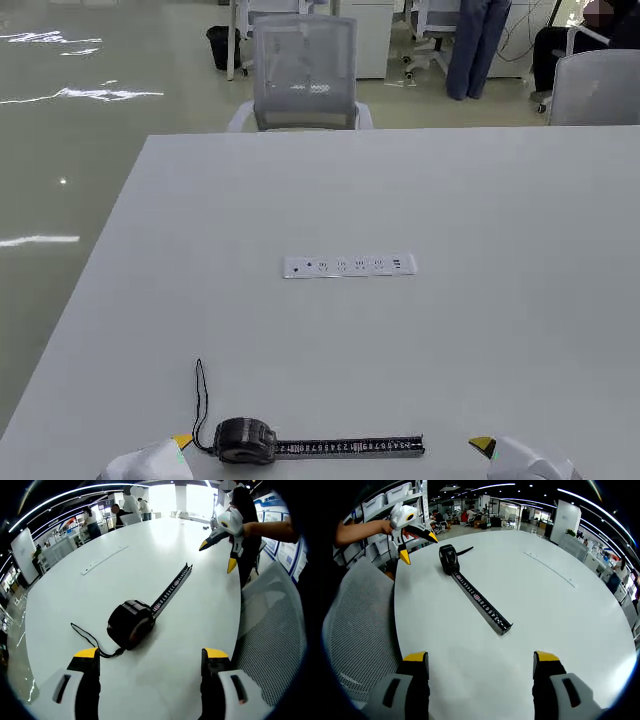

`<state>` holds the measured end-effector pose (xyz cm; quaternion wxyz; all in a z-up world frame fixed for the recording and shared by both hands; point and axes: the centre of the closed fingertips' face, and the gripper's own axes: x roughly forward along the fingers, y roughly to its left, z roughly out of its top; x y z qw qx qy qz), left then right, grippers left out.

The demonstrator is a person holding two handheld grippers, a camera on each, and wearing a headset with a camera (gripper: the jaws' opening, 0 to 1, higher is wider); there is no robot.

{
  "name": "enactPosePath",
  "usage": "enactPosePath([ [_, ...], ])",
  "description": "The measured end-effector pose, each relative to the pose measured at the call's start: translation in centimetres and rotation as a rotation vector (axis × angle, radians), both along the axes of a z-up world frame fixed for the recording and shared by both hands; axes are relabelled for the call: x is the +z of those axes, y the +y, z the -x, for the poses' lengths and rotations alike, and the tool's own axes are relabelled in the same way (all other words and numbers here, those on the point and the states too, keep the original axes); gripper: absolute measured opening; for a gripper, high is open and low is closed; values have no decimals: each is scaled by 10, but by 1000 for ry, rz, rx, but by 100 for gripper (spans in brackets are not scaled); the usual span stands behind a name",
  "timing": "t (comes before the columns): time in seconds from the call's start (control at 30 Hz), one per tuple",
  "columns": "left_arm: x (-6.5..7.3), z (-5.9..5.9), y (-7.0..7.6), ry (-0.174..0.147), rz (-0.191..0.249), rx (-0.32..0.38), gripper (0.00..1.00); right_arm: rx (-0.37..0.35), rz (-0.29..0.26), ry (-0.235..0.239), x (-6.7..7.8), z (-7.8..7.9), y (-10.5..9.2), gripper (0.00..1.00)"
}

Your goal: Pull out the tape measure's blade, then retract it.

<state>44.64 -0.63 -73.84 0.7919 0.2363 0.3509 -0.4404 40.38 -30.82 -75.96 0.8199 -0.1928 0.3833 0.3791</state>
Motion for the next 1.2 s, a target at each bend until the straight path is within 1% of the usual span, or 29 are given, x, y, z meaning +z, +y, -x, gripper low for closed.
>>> enactPosePath([
  [0.2,6,12,-5,3,34,35,84,-58,-28,-20,9,7,6,89],
  [0.3,8,18,-8,6,58,49,85,-103,-42,-18,13,9,7,89],
  [0.37,11,21,-9,2,68,66,85,-115,-52,-30,18,10,9,90],
  [0.5,14,25,-11,-2,96,101,87,-148,-69,-58,25,10,13,92],
  [0.6,16,28,-12,-9,100,112,88,-159,-68,-70,27,11,15,92],
  [0.63,17,29,-12,-8,101,119,88,-163,-73,-79,30,11,17,92],
  [0.67,16,29,-12,-7,103,129,89,-168,-75,-82,31,11,18,93],
  [0.7,18,29,-11,-6,114,158,89,-180,-80,-89,32,11,19,93],
  [0.73,19,29,-12,-9,123,172,90,-189,-83,-93,33,11,19,93],
  [0.8,21,31,-14,-12,139,189,91,-208,-90,-102,36,11,20,93],
  [0.93,19,40,-18,3,141,199,92,-224,-94,-114,38,14,25,93],
  [1.0,20,43,-20,5,146,212,93,-236,-95,-116,40,16,28,94],
  [1.03,20,44,-21,3,151,219,93,-243,-98,-116,39,18,29,94],
  [1.07,21,43,-21,-10,150,232,93,-248,-99,-115,39,19,30,94],
  [1.1,24,38,-19,-49,153,254,93,-253,-102,-116,38,20,30,94],
  [1.13,27,38,-19,-62,164,271,93,-259,-106,-120,39,21,32,94],
  [1.17,28,38,-19,-57,175,284,94,-266,-106,-126,40,22,32,94],
  [1.2,28,38,-18,-49,190,312,94,-277,-104,-135,41,22,32,94],
])
